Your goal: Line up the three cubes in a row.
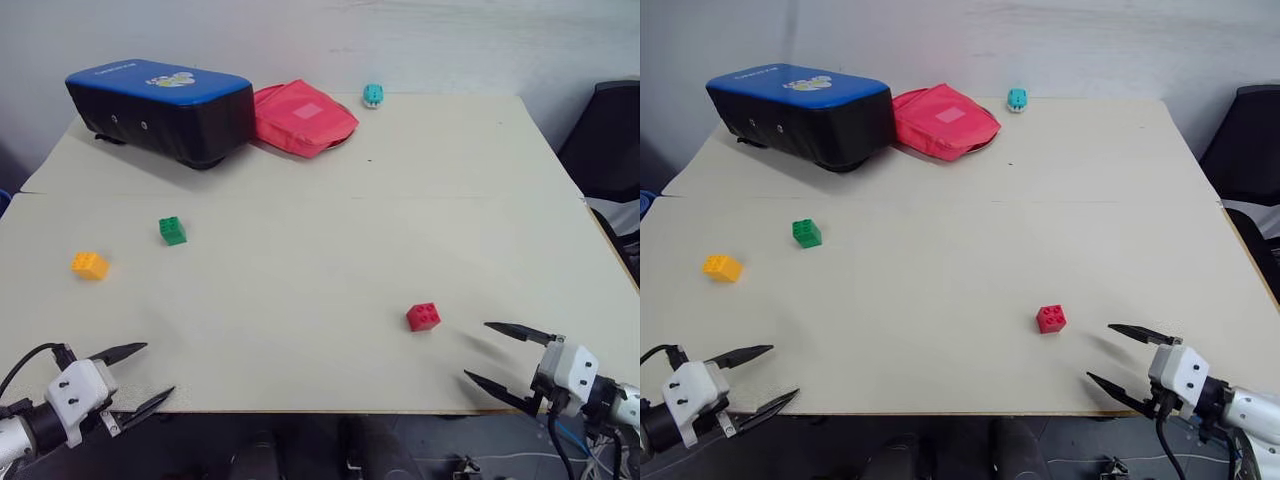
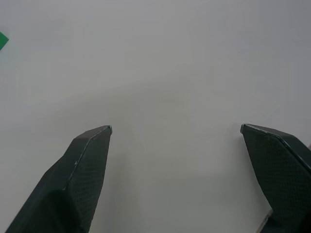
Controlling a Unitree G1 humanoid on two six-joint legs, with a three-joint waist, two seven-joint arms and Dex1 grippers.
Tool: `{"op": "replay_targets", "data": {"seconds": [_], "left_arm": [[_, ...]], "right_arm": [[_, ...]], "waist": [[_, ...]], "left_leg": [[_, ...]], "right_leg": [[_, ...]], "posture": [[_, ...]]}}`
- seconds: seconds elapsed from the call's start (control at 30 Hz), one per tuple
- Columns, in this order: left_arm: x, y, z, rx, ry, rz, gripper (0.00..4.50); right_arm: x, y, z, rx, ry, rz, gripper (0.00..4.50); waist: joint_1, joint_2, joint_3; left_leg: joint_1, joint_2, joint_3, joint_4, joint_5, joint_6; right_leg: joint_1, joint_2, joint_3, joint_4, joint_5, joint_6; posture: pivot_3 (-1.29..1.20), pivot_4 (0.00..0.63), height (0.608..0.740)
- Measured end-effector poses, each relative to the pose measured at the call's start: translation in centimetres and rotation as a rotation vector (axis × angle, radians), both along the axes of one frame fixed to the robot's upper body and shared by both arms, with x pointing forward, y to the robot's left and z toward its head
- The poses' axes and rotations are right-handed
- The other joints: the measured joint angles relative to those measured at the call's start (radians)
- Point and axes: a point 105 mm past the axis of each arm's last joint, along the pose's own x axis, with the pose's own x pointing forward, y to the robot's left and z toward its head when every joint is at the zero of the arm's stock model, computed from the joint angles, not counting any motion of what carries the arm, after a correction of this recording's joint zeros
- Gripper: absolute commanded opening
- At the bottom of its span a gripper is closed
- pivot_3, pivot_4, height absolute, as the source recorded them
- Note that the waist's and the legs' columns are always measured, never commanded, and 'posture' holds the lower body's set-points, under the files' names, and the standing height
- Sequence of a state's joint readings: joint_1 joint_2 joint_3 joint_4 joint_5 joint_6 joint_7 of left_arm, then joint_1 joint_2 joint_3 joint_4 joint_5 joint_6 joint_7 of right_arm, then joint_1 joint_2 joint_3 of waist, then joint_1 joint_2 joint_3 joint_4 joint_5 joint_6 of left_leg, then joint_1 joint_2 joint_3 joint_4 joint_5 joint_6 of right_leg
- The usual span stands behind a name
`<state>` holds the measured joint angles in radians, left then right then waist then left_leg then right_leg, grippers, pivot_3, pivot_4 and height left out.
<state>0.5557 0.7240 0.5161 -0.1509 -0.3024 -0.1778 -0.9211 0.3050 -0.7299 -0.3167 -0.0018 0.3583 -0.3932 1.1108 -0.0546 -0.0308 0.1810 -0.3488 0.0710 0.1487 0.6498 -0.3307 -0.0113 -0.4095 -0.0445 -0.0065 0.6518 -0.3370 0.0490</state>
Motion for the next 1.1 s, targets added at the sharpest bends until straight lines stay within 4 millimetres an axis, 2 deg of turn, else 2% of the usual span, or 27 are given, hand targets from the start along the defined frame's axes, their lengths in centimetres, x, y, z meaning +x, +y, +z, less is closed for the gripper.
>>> {"op": "replay_targets", "data": {"seconds": [0.07,0.17,0.27,0.37,0.5,0.57,0.7,0.77,0.83,1.1], "left_arm": [[0.0,0.3,0.2,0.000,0.001,0.009,4.48],[-0.3,0.0,0.9,-0.092,0.018,0.019,4.48],[-0.3,-1.4,1.4,-0.195,0.065,0.002,4.48],[0.3,-3.6,2.1,-0.272,0.094,-0.071,4.48],[2.4,-7.9,3.1,-0.320,0.072,-0.242,4.48],[3.1,-9.4,3.5,-0.339,0.067,-0.298,4.48],[4.1,-11.8,4.3,-0.395,0.099,-0.394,4.48],[4.6,-12.1,4.6,-0.376,0.096,-0.430,4.48],[4.7,-11.9,4.6,-0.355,0.096,-0.445,4.48],[4.3,-12.1,4.1,-0.333,0.133,-0.473,4.48]], "right_arm": [[-0.1,0.0,-0.1,0.004,0.002,-0.009,4.50],[-0.4,0.2,-0.4,0.038,0.013,-0.041,4.50],[-0.8,-0.1,-0.5,0.083,0.048,-0.105,4.50],[-0.9,0.0,0.4,0.161,0.045,-0.183,4.50],[-0.7,3.2,2.3,0.354,0.004,-0.251,4.50],[-0.2,4.5,3.0,0.422,-0.027,-0.296,4.50],[0.8,8.5,2.4,0.524,-0.012,-0.378,4.50],[1.3,9.9,2.1,0.532,-0.019,-0.420,4.50],[2.0,10.3,1.7,0.497,-0.046,-0.469,4.50],[4.2,9.4,-0.5,0.459,-0.036,-0.583,4.50]], "waist": [[-0.001,0.000,0.000],[-0.001,0.000,0.000],[0.000,0.000,0.000],[0.003,0.000,0.000],[0.010,0.002,-0.001],[0.004,0.001,-0.002],[-0.002,0.000,-0.002],[-0.002,0.000,-0.002],[-0.003,0.001,-0.002],[-0.001,-0.001,-0.003]], "left_leg": [[0.000,0.000,0.000,0.000,0.000,0.000],[0.000,0.000,0.000,0.000,0.000,-0.001],[0.000,0.000,0.000,0.001,0.000,-0.001],[0.000,0.000,-0.001,0.001,0.001,-0.001],[0.000,0.000,-0.003,0.000,0.003,-0.004],[0.000,0.000,-0.002,-0.001,0.004,-0.007],[-0.002,0.000,-0.003,-0.001,0.006,-0.012],[-0.002,0.000,-0.002,0.000,0.007,-0.012],[-0.002,-0.001,-0.002,0.000,0.007,-0.012],[-0.003,-0.001,-0.002,0.000,0.007,-0.011]], "right_leg": [[0.000,0.000,0.000,0.000,0.000,0.000],[0.000,0.000,0.000,0.000,0.000,0.000],[0.000,0.000,0.000,0.001,0.000,0.000],[0.001,0.000,0.000,0.001,0.000,0.000],[0.000,0.000,0.000,0.003,0.000,0.000],[0.000,0.000,0.000,0.003,0.000,0.000],[-0.004,0.001,0.000,0.004,0.000,-0.001],[-0.004,0.001,0.000,0.005,0.000,-0.001],[-0.004,0.001,0.000,0.004,0.000,-0.001],[-0.004,0.001,0.000,0.004,0.000,-0.001]], "posture": [[0.00,0.150,0.740],[0.00,0.150,0.740],[0.00,0.150,0.740],[0.00,0.150,0.740],[0.00,0.150,0.740],[0.00,0.150,0.740],[0.00,0.150,0.740],[0.00,0.150,0.740],[0.00,0.150,0.740],[0.00,0.150,0.740]]}}
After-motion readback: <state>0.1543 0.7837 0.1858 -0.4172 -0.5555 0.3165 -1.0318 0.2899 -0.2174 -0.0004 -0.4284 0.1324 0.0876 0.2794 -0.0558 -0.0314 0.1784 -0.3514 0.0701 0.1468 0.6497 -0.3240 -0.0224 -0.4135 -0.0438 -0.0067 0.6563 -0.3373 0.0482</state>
